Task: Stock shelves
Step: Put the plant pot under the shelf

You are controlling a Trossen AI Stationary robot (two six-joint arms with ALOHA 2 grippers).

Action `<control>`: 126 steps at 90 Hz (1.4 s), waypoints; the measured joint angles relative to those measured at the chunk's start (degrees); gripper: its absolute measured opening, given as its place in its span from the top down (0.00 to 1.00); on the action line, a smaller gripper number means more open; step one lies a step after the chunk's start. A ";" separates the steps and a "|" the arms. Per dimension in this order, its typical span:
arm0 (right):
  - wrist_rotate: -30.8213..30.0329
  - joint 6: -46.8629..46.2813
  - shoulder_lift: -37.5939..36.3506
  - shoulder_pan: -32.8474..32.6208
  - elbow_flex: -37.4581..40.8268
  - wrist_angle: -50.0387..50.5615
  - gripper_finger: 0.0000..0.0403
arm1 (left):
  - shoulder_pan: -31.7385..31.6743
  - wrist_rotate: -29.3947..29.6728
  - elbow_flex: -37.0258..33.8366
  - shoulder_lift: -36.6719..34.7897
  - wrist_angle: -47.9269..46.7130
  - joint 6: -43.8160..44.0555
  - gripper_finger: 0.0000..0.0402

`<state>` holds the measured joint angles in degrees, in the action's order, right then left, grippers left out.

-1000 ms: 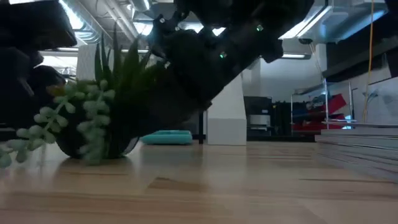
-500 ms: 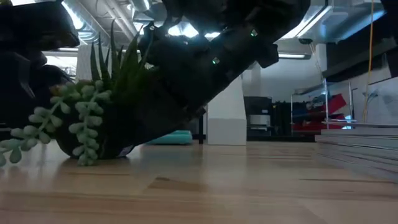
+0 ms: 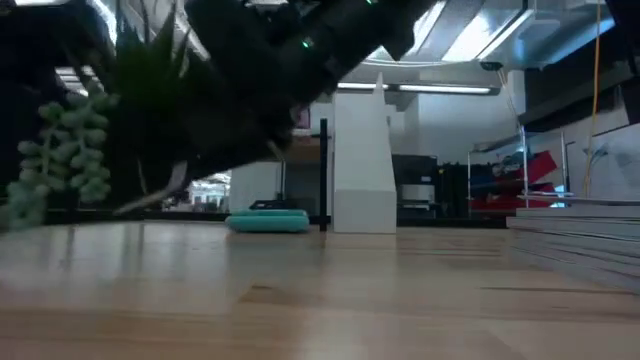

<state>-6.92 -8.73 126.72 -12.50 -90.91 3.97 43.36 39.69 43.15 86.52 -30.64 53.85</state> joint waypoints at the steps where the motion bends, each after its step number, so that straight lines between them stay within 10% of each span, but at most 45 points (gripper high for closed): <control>1: 0.00 0.03 0.00 0.07 -0.08 0.04 0.21 | 0.09 0.09 0.14 -0.17 -0.36 -0.03 0.33; 65: 0.63 -0.08 0.49 5.43 -4.38 -3.92 0.21 | 0.52 2.16 6.58 -2.95 -29.51 10.79 0.33; 126: -0.11 -0.64 12.20 7.57 -16.84 -2.89 0.21 | 0.43 2.05 0.20 -2.95 -32.48 15.48 0.33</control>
<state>-7.03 -9.37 138.91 -4.93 -107.74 1.08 43.79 41.73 43.36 83.57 -63.12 69.33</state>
